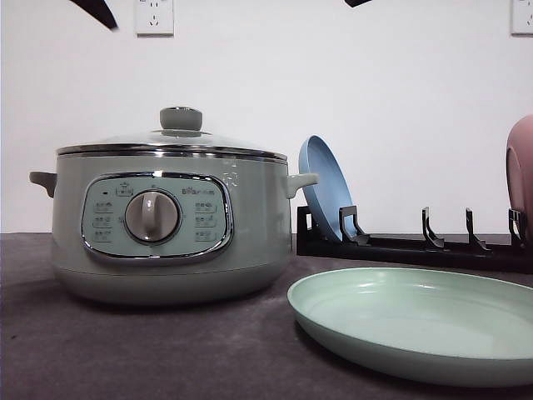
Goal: Transfer potato from steamer to green plate
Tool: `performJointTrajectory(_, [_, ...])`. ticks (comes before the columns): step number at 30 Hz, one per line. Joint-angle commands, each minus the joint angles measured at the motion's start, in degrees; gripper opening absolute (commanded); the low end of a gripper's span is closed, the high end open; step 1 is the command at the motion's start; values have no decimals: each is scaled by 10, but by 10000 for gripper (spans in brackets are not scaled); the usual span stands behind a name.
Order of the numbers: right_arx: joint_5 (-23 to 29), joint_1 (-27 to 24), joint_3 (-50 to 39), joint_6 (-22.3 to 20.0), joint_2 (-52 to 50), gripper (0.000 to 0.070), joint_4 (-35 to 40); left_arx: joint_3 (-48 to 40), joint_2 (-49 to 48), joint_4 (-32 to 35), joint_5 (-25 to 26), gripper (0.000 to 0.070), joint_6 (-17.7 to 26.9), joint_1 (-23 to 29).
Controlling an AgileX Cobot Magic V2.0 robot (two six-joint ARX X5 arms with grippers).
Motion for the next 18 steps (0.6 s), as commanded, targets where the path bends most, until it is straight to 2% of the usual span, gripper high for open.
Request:
performJointTrajectory(1, [0,2,10,-7,6,289,0,32,29,-1,-9,504,10,-10])
performJointTrajectory(18, [2,2,10,-7,6,289,-8,54,155,2,-71,503,23,-59])
